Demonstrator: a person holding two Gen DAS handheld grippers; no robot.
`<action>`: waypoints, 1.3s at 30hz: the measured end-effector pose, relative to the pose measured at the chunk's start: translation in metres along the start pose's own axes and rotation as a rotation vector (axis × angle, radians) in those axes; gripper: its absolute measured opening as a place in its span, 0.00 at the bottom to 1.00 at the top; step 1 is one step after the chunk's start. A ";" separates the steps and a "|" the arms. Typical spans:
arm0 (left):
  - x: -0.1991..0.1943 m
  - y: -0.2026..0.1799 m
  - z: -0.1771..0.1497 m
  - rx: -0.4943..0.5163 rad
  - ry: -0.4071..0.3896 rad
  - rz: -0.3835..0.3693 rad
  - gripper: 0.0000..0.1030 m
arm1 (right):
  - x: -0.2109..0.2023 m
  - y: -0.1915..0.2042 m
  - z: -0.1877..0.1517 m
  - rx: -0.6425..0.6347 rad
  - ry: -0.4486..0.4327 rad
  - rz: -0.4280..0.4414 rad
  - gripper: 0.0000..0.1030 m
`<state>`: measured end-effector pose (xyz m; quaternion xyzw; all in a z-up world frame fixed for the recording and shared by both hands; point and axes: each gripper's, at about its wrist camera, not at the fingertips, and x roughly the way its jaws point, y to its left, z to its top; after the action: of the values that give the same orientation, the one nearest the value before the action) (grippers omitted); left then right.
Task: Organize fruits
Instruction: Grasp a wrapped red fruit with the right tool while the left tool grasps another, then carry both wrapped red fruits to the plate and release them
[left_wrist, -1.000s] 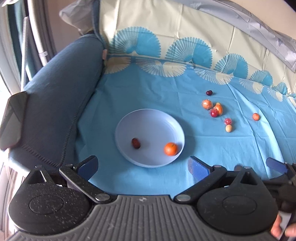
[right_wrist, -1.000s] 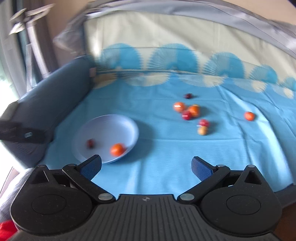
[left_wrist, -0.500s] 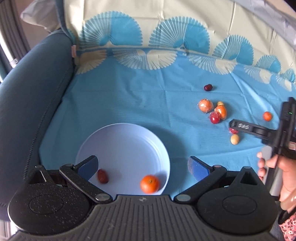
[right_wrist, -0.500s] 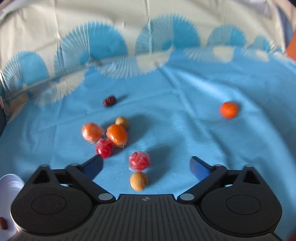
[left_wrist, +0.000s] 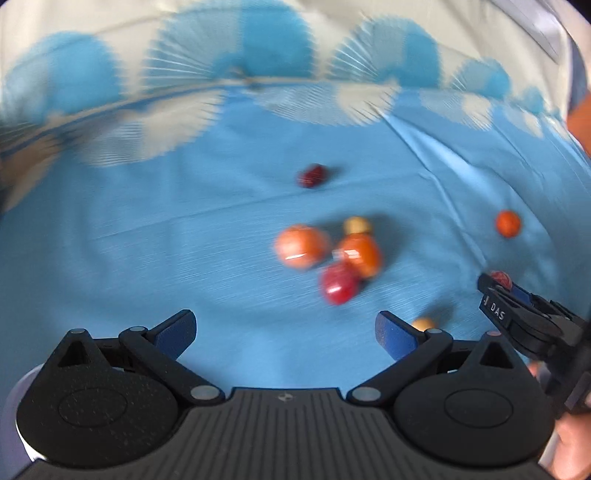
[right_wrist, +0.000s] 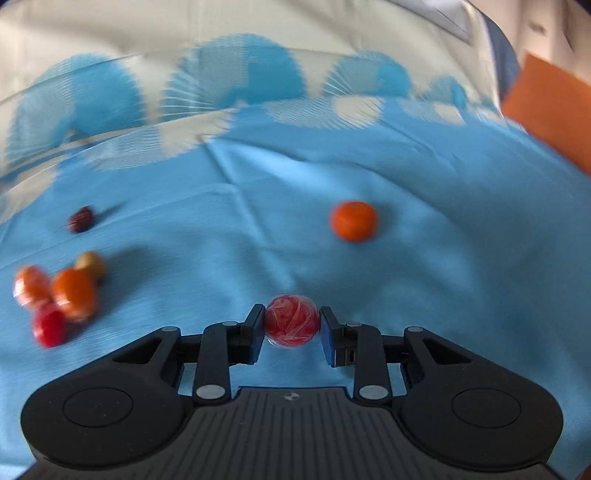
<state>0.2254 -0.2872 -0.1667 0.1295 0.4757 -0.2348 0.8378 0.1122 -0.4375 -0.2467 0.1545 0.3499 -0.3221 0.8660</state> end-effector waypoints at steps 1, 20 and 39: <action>0.013 -0.006 0.004 0.016 0.012 -0.014 1.00 | 0.001 -0.004 0.000 0.026 -0.008 0.011 0.32; -0.079 0.024 -0.019 -0.044 -0.072 -0.023 0.28 | -0.053 0.018 0.005 -0.075 -0.155 0.053 0.32; -0.335 0.100 -0.199 -0.240 -0.164 0.109 0.28 | -0.377 0.066 -0.083 -0.443 -0.155 0.618 0.32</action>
<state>-0.0162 -0.0232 0.0179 0.0347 0.4227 -0.1403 0.8947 -0.0924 -0.1780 -0.0365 0.0370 0.2813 0.0268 0.9585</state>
